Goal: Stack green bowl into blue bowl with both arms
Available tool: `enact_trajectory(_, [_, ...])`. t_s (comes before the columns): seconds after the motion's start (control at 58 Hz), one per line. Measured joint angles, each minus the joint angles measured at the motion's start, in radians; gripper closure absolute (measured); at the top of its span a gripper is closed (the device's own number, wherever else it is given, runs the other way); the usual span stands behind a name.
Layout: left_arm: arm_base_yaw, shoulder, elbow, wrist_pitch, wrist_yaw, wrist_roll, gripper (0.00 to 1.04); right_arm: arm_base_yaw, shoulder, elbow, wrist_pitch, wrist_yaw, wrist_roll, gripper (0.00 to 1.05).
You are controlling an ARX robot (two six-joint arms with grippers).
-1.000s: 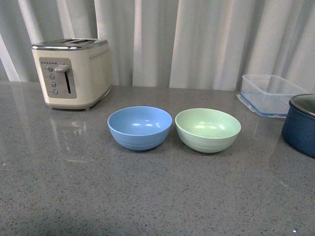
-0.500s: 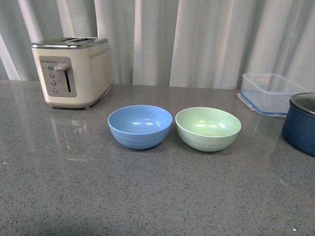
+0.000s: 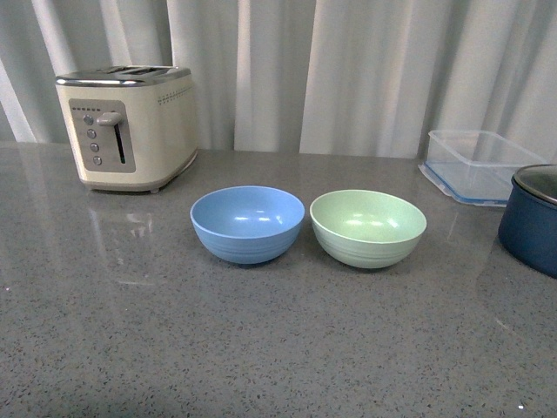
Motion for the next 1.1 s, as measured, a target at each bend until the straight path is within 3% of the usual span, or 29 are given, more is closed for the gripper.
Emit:
enact_trajectory(0.19, [0.0, -0.055, 0.0, -0.055, 0.0, 0.0, 1.01, 0.0, 0.0, 0.0, 0.0, 0.0, 0.0, 0.1])
enact_trajectory(0.293, [0.0, -0.178, 0.0, -0.206, 0.0, 0.0, 1.01, 0.0, 0.0, 0.0, 0.0, 0.0, 0.0, 0.1])
enact_trajectory(0.517, [0.0, -0.208, 0.0, -0.214, 0.0, 0.0, 1.01, 0.0, 0.0, 0.0, 0.0, 0.0, 0.0, 0.1])
enact_trajectory(1.103, [0.0, -0.208, 0.0, -0.215, 0.0, 0.0, 0.05, 0.0, 0.0, 0.0, 0.0, 0.0, 0.0, 0.1])
